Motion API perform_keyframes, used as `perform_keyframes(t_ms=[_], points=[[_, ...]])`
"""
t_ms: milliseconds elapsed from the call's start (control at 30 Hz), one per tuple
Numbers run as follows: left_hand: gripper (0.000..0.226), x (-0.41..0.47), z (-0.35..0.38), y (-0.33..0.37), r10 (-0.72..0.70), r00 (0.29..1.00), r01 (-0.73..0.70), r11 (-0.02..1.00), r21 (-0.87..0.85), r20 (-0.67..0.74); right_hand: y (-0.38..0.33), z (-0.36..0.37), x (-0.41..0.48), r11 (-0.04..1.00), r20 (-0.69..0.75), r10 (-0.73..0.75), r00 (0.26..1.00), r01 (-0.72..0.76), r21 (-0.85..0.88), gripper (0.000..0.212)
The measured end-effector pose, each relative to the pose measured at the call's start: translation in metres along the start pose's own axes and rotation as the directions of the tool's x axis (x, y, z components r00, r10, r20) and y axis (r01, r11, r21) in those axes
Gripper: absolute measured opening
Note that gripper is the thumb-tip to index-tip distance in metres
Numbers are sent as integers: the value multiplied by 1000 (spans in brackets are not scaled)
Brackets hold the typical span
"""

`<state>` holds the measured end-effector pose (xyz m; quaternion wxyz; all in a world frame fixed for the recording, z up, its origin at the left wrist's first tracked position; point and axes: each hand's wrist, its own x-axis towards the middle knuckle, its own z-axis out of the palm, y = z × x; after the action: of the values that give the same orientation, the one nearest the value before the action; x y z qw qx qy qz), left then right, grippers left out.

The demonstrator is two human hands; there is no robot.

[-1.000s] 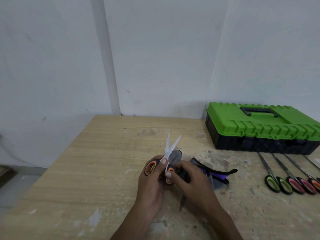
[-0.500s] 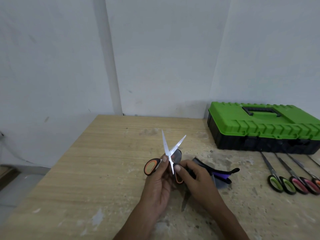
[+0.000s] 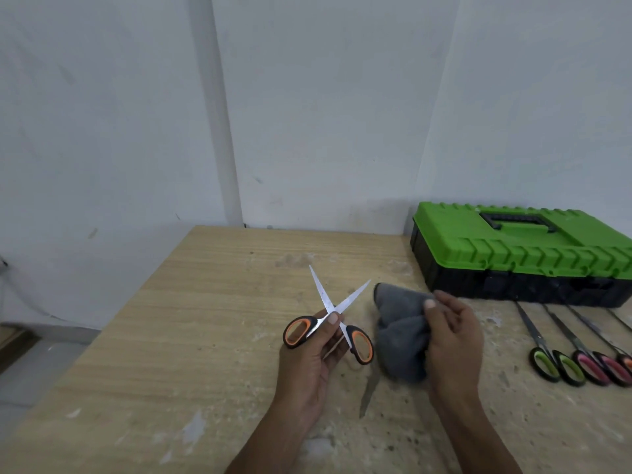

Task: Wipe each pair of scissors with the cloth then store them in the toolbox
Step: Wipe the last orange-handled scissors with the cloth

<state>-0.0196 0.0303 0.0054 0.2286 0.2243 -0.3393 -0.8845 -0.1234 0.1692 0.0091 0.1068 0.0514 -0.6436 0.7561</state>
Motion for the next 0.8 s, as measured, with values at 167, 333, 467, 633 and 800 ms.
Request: perform_keyframes(t_ms=[167, 333, 467, 633, 800], points=[[10, 3, 1, -2, 24, 1000, -24, 999, 47, 2, -20, 4, -27, 947, 224, -295, 929, 315, -60, 28], [19, 2, 2, -3, 79, 996, -82, 992, 94, 40, 1, 28, -49, 727, 612, -363, 703, 624, -286, 33], [29, 6, -1, -3, 76, 996, -79, 991, 106, 40, 9, 29, -41, 513, 682, -431, 591, 782, -354, 38], [27, 11, -2, -8, 39, 998, -43, 994, 100, 47, 14, 19, -21, 416, 725, -453, 520, 842, -344, 41], [19, 11, -1, -6, 53, 998, -56, 993, 104, 38, 21, 20, -19, 480, 692, -444, 569, 803, -353, 45]])
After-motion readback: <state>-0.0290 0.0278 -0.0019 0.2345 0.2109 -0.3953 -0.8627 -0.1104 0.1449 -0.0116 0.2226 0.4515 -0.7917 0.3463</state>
